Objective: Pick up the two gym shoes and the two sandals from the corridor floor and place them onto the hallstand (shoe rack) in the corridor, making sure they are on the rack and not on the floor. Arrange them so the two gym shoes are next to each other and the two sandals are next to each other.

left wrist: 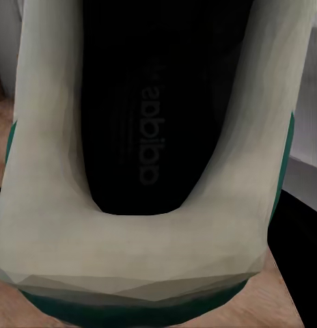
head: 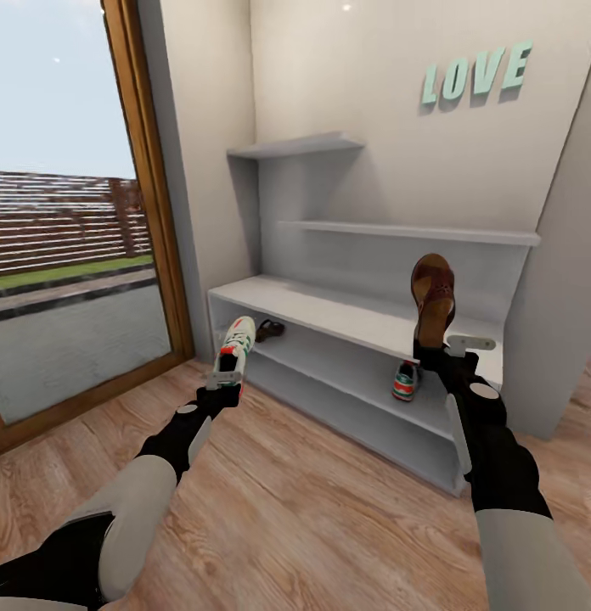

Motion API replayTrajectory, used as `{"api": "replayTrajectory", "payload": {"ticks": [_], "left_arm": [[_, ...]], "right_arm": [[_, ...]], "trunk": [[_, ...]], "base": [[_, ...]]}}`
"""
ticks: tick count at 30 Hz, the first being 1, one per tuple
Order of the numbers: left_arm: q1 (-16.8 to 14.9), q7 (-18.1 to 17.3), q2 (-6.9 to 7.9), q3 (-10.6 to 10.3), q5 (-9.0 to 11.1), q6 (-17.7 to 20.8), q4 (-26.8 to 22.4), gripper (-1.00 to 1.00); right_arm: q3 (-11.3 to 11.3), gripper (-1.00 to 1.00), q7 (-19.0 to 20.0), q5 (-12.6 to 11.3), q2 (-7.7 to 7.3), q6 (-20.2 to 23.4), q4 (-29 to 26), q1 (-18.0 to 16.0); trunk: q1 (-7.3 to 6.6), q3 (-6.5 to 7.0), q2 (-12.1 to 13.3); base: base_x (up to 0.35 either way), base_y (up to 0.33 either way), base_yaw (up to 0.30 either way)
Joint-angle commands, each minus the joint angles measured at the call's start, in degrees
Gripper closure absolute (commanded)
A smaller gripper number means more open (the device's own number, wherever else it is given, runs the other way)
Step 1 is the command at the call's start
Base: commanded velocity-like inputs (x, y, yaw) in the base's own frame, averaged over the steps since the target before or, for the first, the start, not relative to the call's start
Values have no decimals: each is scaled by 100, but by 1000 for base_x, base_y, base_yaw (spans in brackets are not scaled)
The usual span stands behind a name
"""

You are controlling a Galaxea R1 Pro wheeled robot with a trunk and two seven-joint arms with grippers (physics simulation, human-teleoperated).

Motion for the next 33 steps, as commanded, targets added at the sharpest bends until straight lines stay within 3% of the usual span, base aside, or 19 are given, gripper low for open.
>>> {"api": "replayTrajectory", "payload": {"ticks": [1, 6, 23, 33], "left_arm": [[-2, -48, -6, 50, -55, 17, -12, 100], [-2, -48, -6, 50, -55, 15, -12, 100], [-2, -48, -7, 48, -55, 16, -12, 100], [-2, -49, -15, 49, -55, 17, -12, 100]], "right_arm": [[3, 100, -4, 33, 0, 38, -8, -4], [3, 100, -5, 33, 0, 38, -8, -4], [3, 100, -3, 33, 0, 38, -8, -4], [3, 100, -7, 33, 0, 38, -10, -4]], "trunk": [[0, -6, -3], [0, -6, -3], [0, -6, -3], [0, -6, -3]], "base": [[143, 194, -270], [143, 189, -270], [6, 14, -270], [26, 276, -255]]}}
